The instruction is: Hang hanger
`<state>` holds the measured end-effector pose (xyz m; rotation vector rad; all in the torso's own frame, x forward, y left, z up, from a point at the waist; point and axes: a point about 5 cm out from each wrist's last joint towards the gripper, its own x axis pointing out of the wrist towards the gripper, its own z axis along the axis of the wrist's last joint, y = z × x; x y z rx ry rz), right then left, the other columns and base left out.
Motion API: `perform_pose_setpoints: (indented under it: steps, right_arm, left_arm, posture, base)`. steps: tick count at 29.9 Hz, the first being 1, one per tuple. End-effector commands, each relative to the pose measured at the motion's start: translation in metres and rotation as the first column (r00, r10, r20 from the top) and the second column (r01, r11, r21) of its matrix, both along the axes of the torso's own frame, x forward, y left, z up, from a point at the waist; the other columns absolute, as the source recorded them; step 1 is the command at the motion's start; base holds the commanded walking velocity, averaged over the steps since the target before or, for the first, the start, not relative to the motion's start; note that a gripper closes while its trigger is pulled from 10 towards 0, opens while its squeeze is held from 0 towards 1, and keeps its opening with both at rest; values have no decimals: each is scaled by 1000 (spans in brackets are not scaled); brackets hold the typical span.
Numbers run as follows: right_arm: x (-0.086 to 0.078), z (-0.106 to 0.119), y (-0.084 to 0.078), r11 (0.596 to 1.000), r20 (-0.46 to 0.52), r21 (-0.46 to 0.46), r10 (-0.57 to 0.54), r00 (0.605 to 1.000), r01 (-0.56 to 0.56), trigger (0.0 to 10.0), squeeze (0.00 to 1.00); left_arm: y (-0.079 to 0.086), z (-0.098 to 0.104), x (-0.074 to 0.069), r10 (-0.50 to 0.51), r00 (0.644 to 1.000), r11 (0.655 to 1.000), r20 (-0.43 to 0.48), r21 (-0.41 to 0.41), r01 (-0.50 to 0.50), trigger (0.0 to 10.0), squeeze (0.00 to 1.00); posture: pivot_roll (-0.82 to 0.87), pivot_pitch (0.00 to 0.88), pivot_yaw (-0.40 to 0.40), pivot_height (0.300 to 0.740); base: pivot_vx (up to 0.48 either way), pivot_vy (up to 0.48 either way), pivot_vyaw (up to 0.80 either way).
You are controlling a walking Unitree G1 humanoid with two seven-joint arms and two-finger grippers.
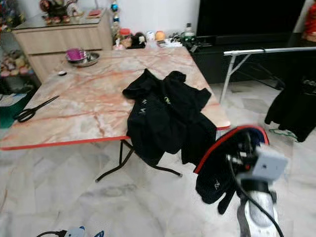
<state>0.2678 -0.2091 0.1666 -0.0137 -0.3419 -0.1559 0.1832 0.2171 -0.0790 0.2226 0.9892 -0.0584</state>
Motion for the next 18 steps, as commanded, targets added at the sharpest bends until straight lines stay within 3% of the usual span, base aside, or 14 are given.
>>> perform_pose_setpoints:
  steps: [1, 4, 8, 16, 18]
  right_arm:
    - [1, 9, 3, 1000, 19, -4, 11, 1000, -11, 10000, 0]
    - [2, 14, 4, 1000, 18, 14, 19, 1000, -19, 10000, 0]
    - [5, 14, 2, 1000, -6, 14, 4, 1000, -4, 10000, 0]
    - [17, 47, 4, 1000, 81, 16, 11, 997, -13, 10000, 0]
    - [27, 69, 6, 1000, 146, 12, 16, 989, -18, 10000, 0]
  left_arm:
    - [1, -1, -3, -10, 1000, 1000, -14, 6, 10, 10000, 0]
    - [0, -1, -1, -11, 1000, 1000, -9, 4, 11, 10000, 0]
    - [-2, 0, 1, -20, 1000, 1000, -5, 0, 20, 10000, 0]
    - [-2, 2, 6, -9, 1000, 1000, 7, -7, 9, 10000, 0]
    - [-3, 2, 6, -2, 1000, 1000, 10, -13, 2, 10000, 0]
  posture:
    - [27, 0, 43, 740]
    - [24, 0, 45, 740]
    - [30, 0, 45, 740]
    - [30, 0, 53, 740]
    - [25, 0, 59, 740]
  base:
    - [0, 0, 769]
    - [0, 0, 667]
    - [0, 0, 0]
    - [0, 0, 0]
    - [126, 0, 0]
